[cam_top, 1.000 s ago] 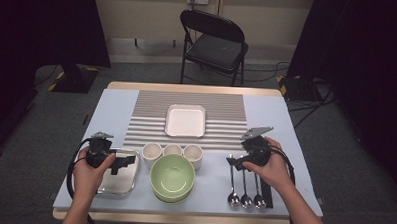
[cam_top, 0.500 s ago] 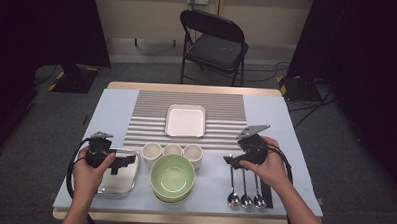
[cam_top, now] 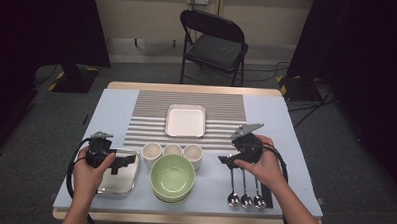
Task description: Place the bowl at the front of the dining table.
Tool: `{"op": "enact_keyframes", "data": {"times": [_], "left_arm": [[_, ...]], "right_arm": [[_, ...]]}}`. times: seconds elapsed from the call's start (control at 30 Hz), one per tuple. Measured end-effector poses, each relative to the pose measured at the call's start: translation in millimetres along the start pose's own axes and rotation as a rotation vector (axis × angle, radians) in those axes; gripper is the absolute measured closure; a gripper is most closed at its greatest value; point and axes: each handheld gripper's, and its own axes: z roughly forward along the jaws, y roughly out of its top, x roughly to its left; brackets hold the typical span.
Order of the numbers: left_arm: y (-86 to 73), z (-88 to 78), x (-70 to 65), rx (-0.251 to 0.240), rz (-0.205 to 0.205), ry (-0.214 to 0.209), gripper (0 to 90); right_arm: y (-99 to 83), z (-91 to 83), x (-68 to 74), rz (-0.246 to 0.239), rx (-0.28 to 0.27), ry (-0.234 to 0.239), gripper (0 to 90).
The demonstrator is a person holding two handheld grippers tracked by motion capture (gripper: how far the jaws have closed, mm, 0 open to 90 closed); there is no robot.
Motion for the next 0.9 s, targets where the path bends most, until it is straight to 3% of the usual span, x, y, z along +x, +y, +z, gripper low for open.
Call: {"op": "enact_keyframes", "data": {"times": [0.47,0.9], "left_arm": [[-0.3,1.3,-1.1,0.001,-0.003,-0.004,15.4],[-1.1,3.0,-0.8,0.011,-0.002,-0.006,15.4]], "right_arm": [[9.3,1.7,7.2,-0.018,-0.01,0.017,20.6],[20.2,4.6,13.7,-0.023,-0.019,0.07,19.8]]}}
